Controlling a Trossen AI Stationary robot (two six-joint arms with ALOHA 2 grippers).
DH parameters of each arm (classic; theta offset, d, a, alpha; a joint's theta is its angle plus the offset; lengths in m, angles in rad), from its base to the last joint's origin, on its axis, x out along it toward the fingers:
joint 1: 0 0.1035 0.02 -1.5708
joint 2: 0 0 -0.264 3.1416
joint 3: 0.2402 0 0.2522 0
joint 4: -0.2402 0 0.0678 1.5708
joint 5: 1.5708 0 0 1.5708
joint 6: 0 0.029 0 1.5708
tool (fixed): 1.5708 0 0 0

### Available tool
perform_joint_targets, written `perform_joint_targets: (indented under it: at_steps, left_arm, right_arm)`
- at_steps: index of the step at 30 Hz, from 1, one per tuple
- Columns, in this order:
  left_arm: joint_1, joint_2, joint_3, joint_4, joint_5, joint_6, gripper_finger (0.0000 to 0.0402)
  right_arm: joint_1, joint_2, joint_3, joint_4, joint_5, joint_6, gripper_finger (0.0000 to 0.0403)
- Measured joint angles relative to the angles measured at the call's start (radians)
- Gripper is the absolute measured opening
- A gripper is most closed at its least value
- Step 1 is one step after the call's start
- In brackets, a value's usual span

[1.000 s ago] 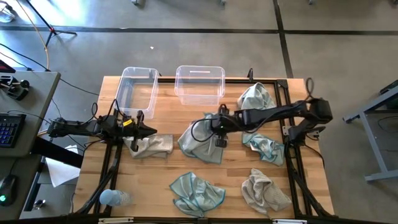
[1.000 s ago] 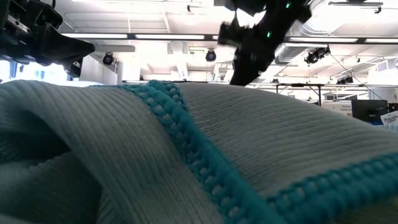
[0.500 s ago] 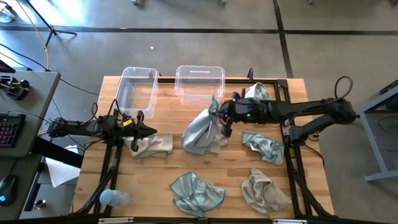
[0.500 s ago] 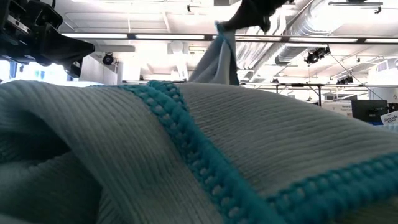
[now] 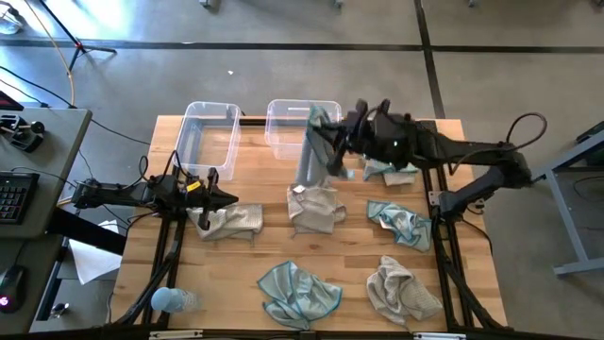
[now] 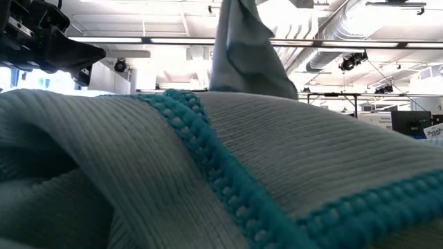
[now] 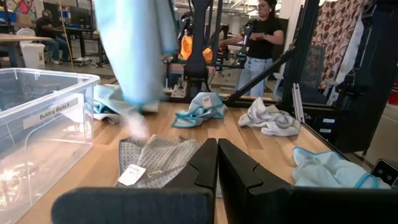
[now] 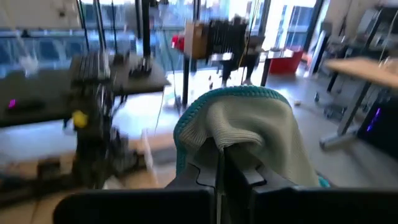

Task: Sort microfiber towel by color & place in baskets
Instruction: Put the center left blue microfiber cloth into the right transparent bin

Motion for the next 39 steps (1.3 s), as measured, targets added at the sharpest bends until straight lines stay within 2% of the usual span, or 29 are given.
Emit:
perform_joint_targets:
  at_steps: [9, 15, 21, 27, 39]
  left_arm:
    - [0.000, 0.000, 0.000, 0.000, 0.000, 0.000, 0.0000]
    - [0.000, 0.000, 0.000, 0.000, 0.000, 0.000, 0.0000]
    - [0.000, 0.000, 0.000, 0.000, 0.000, 0.000, 0.0000]
    - [0.000, 0.000, 0.000, 0.000, 0.000, 0.000, 0.0000]
    - [0.000, 0.000, 0.000, 0.000, 0.000, 0.000, 0.0000]
  right_arm:
    - [-0.079, 0.225, 0.420, -0.003, 0.000, -0.164, 0.0000]
    - [-0.173, 0.352, 0.594, -0.037, -0.001, -0.186, 0.0000]
    - [-0.264, 0.434, 0.608, -0.054, -0.005, -0.155, 0.0000]
    - [-0.327, 0.497, 0.608, -0.134, -0.060, -0.033, 0.0000]
    - [-0.362, 0.610, 0.607, -0.465, -0.064, 0.197, 0.0000]
